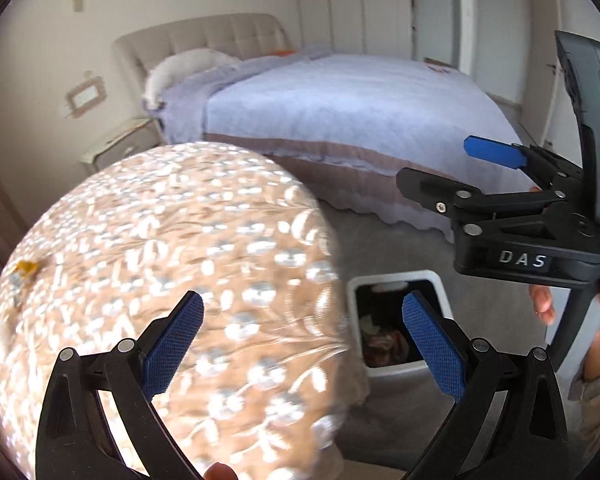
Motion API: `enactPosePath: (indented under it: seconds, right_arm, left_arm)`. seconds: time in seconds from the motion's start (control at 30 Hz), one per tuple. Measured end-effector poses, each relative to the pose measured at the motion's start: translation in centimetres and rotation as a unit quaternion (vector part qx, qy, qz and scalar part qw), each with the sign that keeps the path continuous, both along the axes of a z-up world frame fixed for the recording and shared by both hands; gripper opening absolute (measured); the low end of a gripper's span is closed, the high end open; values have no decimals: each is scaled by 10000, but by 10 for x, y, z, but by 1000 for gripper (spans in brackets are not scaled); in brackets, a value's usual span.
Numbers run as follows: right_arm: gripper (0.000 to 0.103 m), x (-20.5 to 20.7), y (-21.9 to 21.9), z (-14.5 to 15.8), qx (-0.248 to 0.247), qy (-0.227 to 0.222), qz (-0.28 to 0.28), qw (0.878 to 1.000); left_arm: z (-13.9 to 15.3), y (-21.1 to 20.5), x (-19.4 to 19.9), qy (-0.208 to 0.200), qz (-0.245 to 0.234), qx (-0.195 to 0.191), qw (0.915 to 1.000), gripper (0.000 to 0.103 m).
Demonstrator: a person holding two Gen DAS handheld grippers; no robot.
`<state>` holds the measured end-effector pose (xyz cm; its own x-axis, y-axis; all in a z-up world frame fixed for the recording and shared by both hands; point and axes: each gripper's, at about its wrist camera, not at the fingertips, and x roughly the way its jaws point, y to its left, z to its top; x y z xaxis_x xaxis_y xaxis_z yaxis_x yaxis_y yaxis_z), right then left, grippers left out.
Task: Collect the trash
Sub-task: 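Return both tools to the table, then grasp the clear plastic bag with the left tool while the right tool grasps the yellow wrapper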
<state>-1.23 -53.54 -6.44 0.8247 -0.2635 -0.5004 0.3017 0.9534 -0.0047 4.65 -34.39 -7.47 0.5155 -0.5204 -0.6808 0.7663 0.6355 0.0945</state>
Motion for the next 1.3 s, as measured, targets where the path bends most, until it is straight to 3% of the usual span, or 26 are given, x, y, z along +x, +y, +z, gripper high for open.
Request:
enactPosePath:
  seconds: [0.2,0.43,0.7,1.07,1.3]
  right_arm:
    - [99,24,49,21,-70,-200,639,9977]
    - [99,60,119,34,-262,-326,1456,9885]
    - [99,103,180,36,-374,-138,1964,9797]
    - [99,169,257,37,-578,-6,2561,9649]
    - [99,216,297,42,-795,29,2800,9567]
  left_arm:
    - [17,50,8,-289,533,-250,9978,98]
    - [26,107,31,-664,1186,-212,9905,98]
    - [28,174,70,-779,2114,-190,9741,98]
    - [33,246,124,-701,2790,-311,9572,98]
    - [33,284,163,-764,3303,-294,9403,98]
